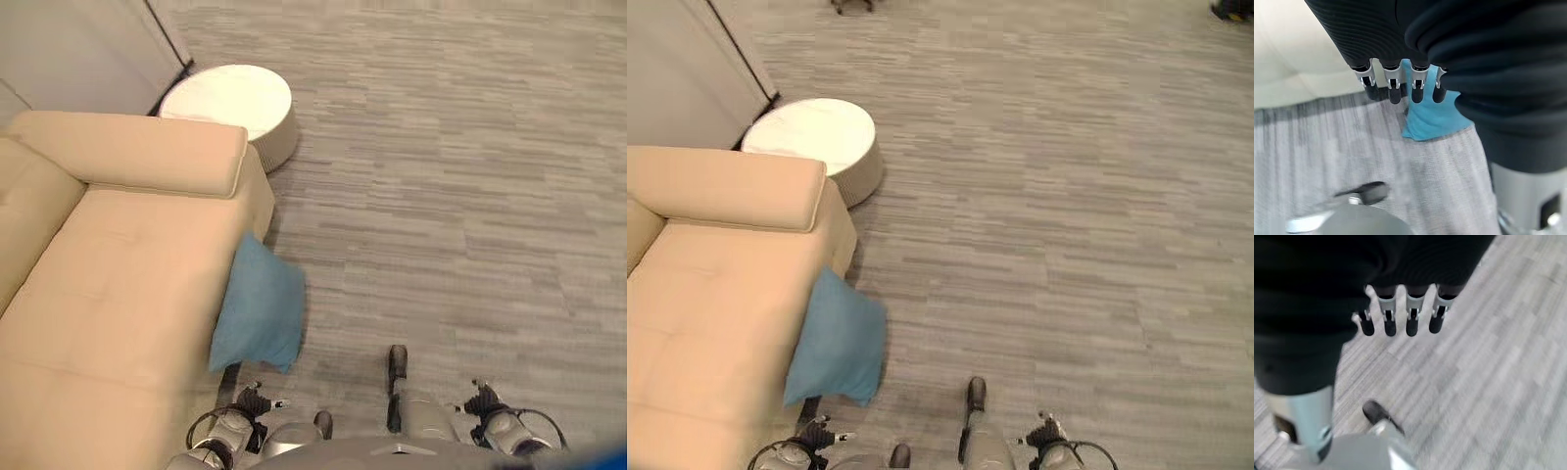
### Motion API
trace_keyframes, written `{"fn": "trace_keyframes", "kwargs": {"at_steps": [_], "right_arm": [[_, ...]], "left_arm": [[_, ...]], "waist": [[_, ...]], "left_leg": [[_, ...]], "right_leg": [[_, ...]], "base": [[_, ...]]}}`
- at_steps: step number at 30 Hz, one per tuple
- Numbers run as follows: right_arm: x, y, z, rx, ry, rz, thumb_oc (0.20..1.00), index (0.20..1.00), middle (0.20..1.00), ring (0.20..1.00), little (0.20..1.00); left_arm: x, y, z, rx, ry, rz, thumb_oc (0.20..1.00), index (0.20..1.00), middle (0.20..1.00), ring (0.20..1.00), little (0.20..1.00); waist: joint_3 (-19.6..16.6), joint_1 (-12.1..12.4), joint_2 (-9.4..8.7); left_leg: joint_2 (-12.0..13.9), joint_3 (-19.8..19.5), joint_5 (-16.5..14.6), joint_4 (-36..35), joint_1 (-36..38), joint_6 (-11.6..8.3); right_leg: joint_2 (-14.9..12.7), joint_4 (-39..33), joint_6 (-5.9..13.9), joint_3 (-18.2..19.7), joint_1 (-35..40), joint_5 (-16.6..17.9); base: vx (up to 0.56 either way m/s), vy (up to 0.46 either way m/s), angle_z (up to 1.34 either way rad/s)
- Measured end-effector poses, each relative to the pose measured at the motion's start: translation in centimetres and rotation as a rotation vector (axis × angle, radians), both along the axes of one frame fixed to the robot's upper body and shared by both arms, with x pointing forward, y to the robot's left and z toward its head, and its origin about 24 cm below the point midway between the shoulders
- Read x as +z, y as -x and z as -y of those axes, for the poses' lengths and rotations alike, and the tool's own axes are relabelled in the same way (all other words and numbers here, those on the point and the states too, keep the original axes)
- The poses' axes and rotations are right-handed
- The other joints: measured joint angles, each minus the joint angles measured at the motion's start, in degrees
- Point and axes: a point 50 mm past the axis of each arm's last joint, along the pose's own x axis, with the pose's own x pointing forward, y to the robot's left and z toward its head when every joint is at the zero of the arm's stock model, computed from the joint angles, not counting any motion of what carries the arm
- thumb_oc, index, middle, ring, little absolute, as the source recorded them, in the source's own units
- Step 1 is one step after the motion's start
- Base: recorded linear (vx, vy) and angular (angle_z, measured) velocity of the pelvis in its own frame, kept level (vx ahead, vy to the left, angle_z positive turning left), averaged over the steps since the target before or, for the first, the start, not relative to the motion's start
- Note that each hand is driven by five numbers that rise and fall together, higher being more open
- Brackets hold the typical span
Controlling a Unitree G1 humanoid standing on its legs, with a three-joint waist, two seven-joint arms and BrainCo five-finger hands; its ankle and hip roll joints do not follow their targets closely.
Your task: Pick up all the scattered cushions and arrange them neatly on the sofa.
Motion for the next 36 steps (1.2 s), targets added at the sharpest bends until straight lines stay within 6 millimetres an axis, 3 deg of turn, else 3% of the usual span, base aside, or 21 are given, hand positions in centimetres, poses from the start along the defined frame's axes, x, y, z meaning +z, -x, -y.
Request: {"fn": "trace_keyframes", "kwargs": {"at_steps": [2, 3, 4, 6, 8, 11, 13, 17, 18, 19, 21, 22, 23, 24, 25, 27, 29, 32, 34, 35, 36], "right_arm": [[0.1, -0.4, -0.1, -0.002, -0.004, 0.012, 1.000, 1.000, 1.000, 1.000, 1.000], [0.1, -0.6, -0.4, 0.000, -0.013, 0.021, 1.000, 1.000, 1.000, 1.000, 1.000], [0.2, -1.0, -0.6, 0.001, -0.019, 0.029, 1.000, 1.000, 1.000, 1.000, 1.000], [0.5, -1.9, -0.5, 0.011, -0.014, 0.054, 1.000, 1.000, 1.000, 1.000, 1.000], [0.4, -1.7, -0.4, 0.003, -0.016, 0.049, 1.000, 1.000, 1.000, 1.000, 1.000], [0.1, -0.8, -0.5, -0.009, -0.018, 0.027, 1.000, 1.000, 1.000, 1.000, 1.000], [-0.2, -0.2, -0.7, -0.020, -0.024, 0.006, 1.000, 1.000, 1.000, 1.000, 1.000], [-0.4, 0.7, -0.6, -0.025, -0.022, -0.011, 1.000, 1.000, 1.000, 1.000, 1.000], [-0.4, 0.7, -0.6, -0.025, -0.021, -0.011, 1.000, 1.000, 1.000, 1.000, 1.000], [-0.4, 0.8, -0.7, -0.024, -0.023, -0.017, 1.000, 1.000, 1.000, 1.000, 1.000], [-0.5, 1.1, -0.8, -0.014, -0.023, -0.026, 1.000, 1.000, 1.000, 1.000, 1.000], [-0.4, 0.7, -0.9, 0.008, -0.023, -0.020, 1.000, 1.000, 1.000, 1.000, 1.000], [-0.4, 0.8, -0.8, 0.023, -0.021, -0.021, 1.000, 1.000, 1.000, 1.000, 1.000], [-0.3, 0.7, -0.3, 0.011, -0.009, -0.013, 1.000, 1.000, 1.000, 1.000, 1.000], [-0.1, 0.0, -0.6, 0.022, -0.015, 0.004, 1.000, 1.000, 1.000, 1.000, 1.000], [0.1, -1.0, -0.9, 0.037, -0.023, 0.032, 1.000, 1.000, 1.000, 1.000, 1.000], [0.3, -1.8, -1.4, 0.052, -0.035, 0.048, 1.000, 1.000, 1.000, 1.000, 1.000], [0.2, -1.8, -1.4, 0.050, -0.040, 0.044, 1.000, 1.000, 1.000, 1.000, 1.000], [0.4, -1.5, -0.4, 0.007, -0.062, 0.044, 1.000, 1.000, 1.000, 1.000, 1.000], [0.3, -1.3, -0.4, 0.005, -0.067, 0.038, 1.000, 1.000, 1.000, 1.000, 1.000], [0.3, -1.2, -0.4, -0.001, -0.073, 0.039, 1.000, 1.000, 1.000, 1.000, 1.000]], "left_arm": [[0.0, -0.1, 0.5, 0.000, 0.015, 0.008, 1.000, 1.000, 1.000, 1.000, 1.000], [0.3, -0.9, 0.1, 0.004, 0.007, 0.033, 1.000, 1.000, 1.000, 1.000, 1.000], [0.5, -1.5, -0.3, 0.000, -0.004, 0.052, 1.000, 1.000, 1.000, 1.000, 1.000], [0.7, -1.6, -1.1, 0.030, -0.011, 0.066, 1.000, 1.000, 1.000, 1.000, 1.000], [0.9, -2.1, -1.3, 0.036, -0.014, 0.081, 1.000, 1.000, 1.000, 1.000, 1.000], [1.2, -2.6, -1.6, 0.022, -0.023, 0.100, 1.000, 1.000, 1.000, 1.000, 1.000], [1.3, -2.6, -1.6, 0.022, -0.021, 0.103, 1.000, 1.000, 1.000, 1.000, 1.000], [0.9, -1.3, -1.8, 0.042, -0.022, 0.074, 1.000, 1.000, 1.000, 1.000, 1.000], [0.7, -0.7, -1.7, 0.048, -0.019, 0.059, 1.000, 1.000, 1.000, 1.000, 1.000], [0.5, -0.1, -1.8, 0.066, -0.017, 0.041, 1.000, 1.000, 1.000, 1.000, 1.000], [0.2, 0.6, -1.6, 0.094, -0.012, 0.011, 1.000, 1.000, 1.000, 1.000, 1.000], [0.3, 0.1, -1.5, 0.085, -0.009, 0.025, 1.000, 1.000, 1.000, 1.000, 1.000], [0.7, -1.0, -1.7, 0.084, -0.013, 0.053, 1.000, 1.000, 1.000, 1.000, 1.000], [0.8, -1.6, -1.5, 0.040, -0.020, 0.064, 1.000, 1.000, 1.000, 1.000, 1.000], [0.9, -1.8, -1.4, 0.028, -0.018, 0.079, 1.000, 1.000, 1.000, 1.000, 1.000], [1.0, -2.0, -1.4, 0.018, -0.019, 0.083, 1.000, 1.000, 1.000, 1.000, 1.000], [0.7, -1.4, -1.2, -0.004, -0.020, 0.061, 1.000, 1.000, 1.000, 1.000, 1.000], [0.5, -1.0, -0.9, -0.001, -0.016, 0.044, 1.000, 1.000, 1.000, 1.000, 1.000], [0.7, -1.1, -2.1, -0.003, -0.042, 0.031, 1.000, 1.000, 1.000, 1.000, 1.000], [0.7, -0.7, -2.3, 0.001, -0.041, 0.024, 1.000, 1.000, 1.000, 1.000, 1.000], [0.6, -0.6, -2.1, 0.003, -0.036, 0.023, 1.000, 1.000, 1.000, 1.000, 1.000]], "waist": [[-0.3, 0.5, -0.41], [-0.6, 1.1, -1.11], [-0.1, 2.2, -2.67], [0.4, 4.0, -3.41], [1.1, 3.0, -3.60], [1.2, 1.3, -4.13], [1.1, 2.0, -3.99], [0.8, 1.7, -3.62], [0.3, 1.7, -3.08], [0.2, 1.6, -2.95], [-0.3, 1.2, -2.32], [-0.9, 1.9, -1.06], [-0.9, 2.7, -1.12], [-1.2, 1.9, -0.68], [-1.3, 2.6, -0.38], [-1.2, 3.1, -0.21], [-1.0, 2.0, -0.35], [-1.0, 0.1, -0.60], [-0.5, -0.4, -3.37], [-0.2, -0.4, -3.88], [-0.3, -0.5, -3.09]], "left_leg": [[1.2, -0.4, 0.3, 7.5, -3.4, -2.07], [0.6, -0.3, 0.3, 16.8, -8.4, -3.96], [0.1, 0.9, 2.6, 29.0, -15.5, -6.93], [1.7, 3.4, 3.5, 38.9, -23.2, -7.35], [4.9, 10.8, 3.7, 34.7, -25.9, -6.74], [6.3, 20.0, 5.8, 14.9, -24.9, -6.10], [6.3, 22.3, 8.5, 7.1, -24.8, -6.01], [5.2, 26.4, 10.6, 4.7, -19.8, -5.12], [4.6, 26.1, 10.8, 3.5, -18.2, -4.77], [3.0, 25.6, 10.1, 1.0, -16.0, -0.88], [0.9, 24.6, 10.9, -3.0, -12.1, 3.12], [0.8, 23.7, 10.5, -3.5, -11.7, 4.32], [-1.6, 20.7, 8.9, -3.3, -10.5, 6.61], [-3.3, 16.6, 8.1, -3.4, -8.4, 7.57], [-3.7, 14.5, 7.9, -4.1, -7.2, 7.52], [-4.6, 12.1, 7.4, -4.1, -6.5, 6.86], [-5.2, 7.0, 6.7, -3.8, -5.7, 5.99], [-5.3, 0.2, 6.0, -3.6, -5.0, 4.96], [-6.5, -4.0, 3.4, -1.9, -4.0, 3.69], [-6.0, -3.9, 2.4, -1.0, -3.7, 2.48], [-4.9, -4.3, 1.7, 0.1, -3.8, 1.45]], "right_leg": [[1.0, -3.9, -0.78, -3.1, 4.3, -0.1], [0.9, -5.7, -1.62, -4.9, 5.6, -0.3], [1.1, -6.6, -4.70, -6.2, 6.7, -0.5], [2.1, -6.6, -7.60, -9.1, 7.7, -2.0], [2.8, -6.6, -7.60, -13.4, 10.5, -4.0], [3.2, -7.0, -6.17, -19.3, 12.5, -7.5], [4.1, -6.7, -5.34, -21.0, 13.0, -8.5], [4.7, -6.6, -3.16, -23.1, 17.0, -10.6], [4.7, -6.5, -2.42, -23.2, 17.7, -11.1], [3.8, -5.7, -1.07, -23.2, 18.7, -12.0], [0.3, 3.5, 1.03, -22.7, 17.3, -14.9], [-3.6, 17.2, 2.03, -21.9, 11.5, -16.4], [-9.5, 34.2, 5.69, -19.5, 5.9, -14.8], [-11.7, 44.6, 7.58, -13.5, 0.6, -14.3], [-9.8, 41.9, 8.51, -9.8, -2.3, -15.9], [-8.0, 35.7, 7.25, -7.2, -5.1, -16.8], [-3.4, 20.4, 5.96, -1.6, -5.5, -16.4], [1.0, 9.1, 5.26, 7.0, -5.6, -10.7], [0.7, 3.5, 2.83, 6.6, -3.2, -3.1], [0.7, 3.2, 0.15, 5.2, -2.5, -0.1], [1.4, 1.0, -0.32, 3.5, -0.2, -0.2]], "base": [[0.11, -0.293, 0.70], [0.05, -0.205, 0.93], [0.11, -0.249, 0.69], [0.14, -0.177, 0.67], [0.19, -0.113, 0.98], [0.17, -0.035, 0.97], [0.19, 0.002, 0.61], [0.22, 0.107, 0.21], [0.24, 0.184, 0.10], [0.08, 0.162, 0.10], [0.08, 0.185, 0.33], [0.20, 0.219, 0.81], [0.26, 0.171, 1.54], [0.16, 0.060, 1.75], [0.23, -0.055, 1.45], [0.20, -0.095, 0.92], [0.19, -0.117, 1.26], [0.15, -0.145, 1.17], [0.10, -0.185, 1.05], [0.09, -0.224, 0.72], [0.09, -0.195, 0.53]]}}
